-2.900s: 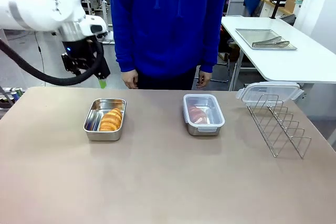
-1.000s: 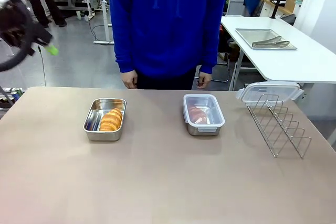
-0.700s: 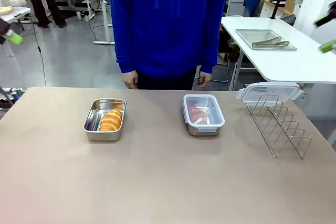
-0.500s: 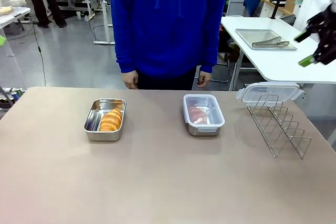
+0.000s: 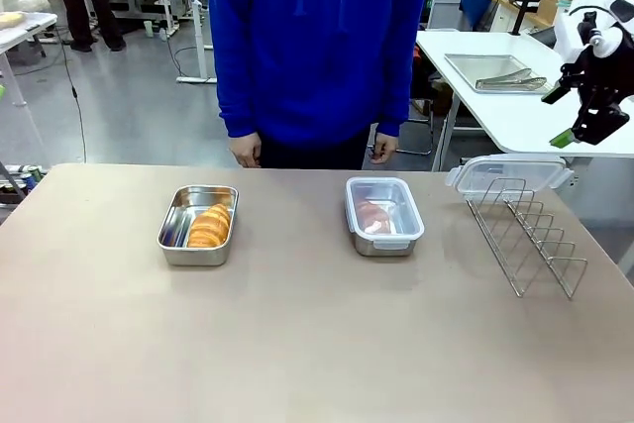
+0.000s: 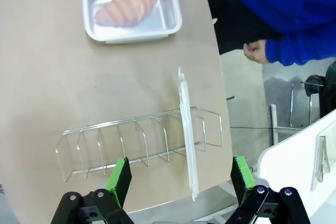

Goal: Place the bread in airtight containers.
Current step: Pick up one Airtight Container lid and hand it to the human.

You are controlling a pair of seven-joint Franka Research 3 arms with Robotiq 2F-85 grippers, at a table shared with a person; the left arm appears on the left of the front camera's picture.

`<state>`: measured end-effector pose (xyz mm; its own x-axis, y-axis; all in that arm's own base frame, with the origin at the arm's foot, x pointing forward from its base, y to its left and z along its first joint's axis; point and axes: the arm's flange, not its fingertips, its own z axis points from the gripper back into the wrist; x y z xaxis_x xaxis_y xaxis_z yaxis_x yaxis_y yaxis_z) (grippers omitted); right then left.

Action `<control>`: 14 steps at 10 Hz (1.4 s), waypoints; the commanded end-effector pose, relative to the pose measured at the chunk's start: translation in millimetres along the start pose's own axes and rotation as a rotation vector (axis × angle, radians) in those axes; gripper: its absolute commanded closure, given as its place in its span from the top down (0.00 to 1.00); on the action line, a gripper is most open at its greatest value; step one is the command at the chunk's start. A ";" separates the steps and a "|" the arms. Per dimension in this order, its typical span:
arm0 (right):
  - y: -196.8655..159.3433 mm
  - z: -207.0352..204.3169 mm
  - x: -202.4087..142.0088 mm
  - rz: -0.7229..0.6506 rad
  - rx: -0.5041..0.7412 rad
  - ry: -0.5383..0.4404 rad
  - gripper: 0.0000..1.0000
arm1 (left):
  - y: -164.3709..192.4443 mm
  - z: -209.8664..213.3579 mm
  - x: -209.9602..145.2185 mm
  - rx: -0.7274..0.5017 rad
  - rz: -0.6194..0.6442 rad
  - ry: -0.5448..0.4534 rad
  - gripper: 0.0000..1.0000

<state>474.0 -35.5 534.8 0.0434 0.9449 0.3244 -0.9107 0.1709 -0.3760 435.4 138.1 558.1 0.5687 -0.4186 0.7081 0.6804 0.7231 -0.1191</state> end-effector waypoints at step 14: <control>-58.2 -133.0 -45.9 0.029 0.099 0.200 0.41 | -1.3 4.6 5.7 0.002 0.027 0.011 1.00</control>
<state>574.6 -51.4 421.2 0.0731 0.9833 0.1665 -0.9555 0.1168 -0.2708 435.7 137.7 561.5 0.5804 -0.4074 0.7051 0.6698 0.7313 -0.1288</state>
